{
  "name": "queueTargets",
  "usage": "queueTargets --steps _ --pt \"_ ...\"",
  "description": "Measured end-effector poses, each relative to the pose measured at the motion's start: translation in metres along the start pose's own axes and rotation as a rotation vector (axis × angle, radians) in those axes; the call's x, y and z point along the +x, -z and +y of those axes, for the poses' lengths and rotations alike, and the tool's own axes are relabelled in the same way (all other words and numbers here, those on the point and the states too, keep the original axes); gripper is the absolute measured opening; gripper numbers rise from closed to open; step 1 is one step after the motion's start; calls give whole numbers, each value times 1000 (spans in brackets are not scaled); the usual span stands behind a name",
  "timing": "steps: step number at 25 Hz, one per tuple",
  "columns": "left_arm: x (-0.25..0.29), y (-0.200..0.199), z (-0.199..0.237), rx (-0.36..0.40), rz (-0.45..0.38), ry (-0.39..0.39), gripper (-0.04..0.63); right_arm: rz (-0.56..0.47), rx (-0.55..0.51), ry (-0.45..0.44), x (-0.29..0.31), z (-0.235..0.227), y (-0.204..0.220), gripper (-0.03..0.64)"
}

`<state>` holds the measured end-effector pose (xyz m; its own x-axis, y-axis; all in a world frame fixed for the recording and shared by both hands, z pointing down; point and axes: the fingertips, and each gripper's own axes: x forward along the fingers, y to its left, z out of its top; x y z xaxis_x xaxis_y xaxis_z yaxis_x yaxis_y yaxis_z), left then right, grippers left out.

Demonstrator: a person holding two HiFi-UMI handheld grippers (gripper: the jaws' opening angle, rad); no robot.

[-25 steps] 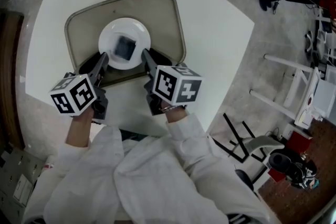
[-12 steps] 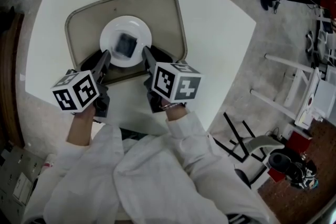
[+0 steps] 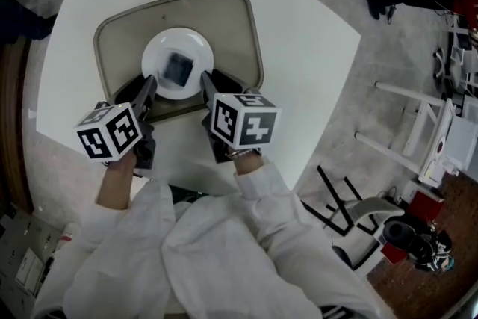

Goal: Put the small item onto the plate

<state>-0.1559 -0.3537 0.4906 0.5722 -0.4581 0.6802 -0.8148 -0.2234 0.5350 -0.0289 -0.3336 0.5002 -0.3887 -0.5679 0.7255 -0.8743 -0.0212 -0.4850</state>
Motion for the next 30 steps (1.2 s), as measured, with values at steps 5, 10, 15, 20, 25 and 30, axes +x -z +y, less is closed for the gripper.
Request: queueTargets --steps 5,10,15,20,25,30 --pt "-2 2 1 31 5 -19 87 2 -30 3 -1 -1 3 63" --pt "-8 1 5 44 -7 -32 89 -27 -39 -8 -8 -2 1 61" --pt "-25 6 -14 47 -38 -18 87 -108 -110 -31 -36 7 -8 61" --pt "-46 12 -51 62 -119 61 84 -177 -190 -93 -70 19 -13 60" --pt "-67 19 -93 115 -215 148 38 -230 -232 -166 -108 24 -8 38" --pt "-84 37 -125 164 -278 175 17 -288 -296 -217 -145 29 -2 23"
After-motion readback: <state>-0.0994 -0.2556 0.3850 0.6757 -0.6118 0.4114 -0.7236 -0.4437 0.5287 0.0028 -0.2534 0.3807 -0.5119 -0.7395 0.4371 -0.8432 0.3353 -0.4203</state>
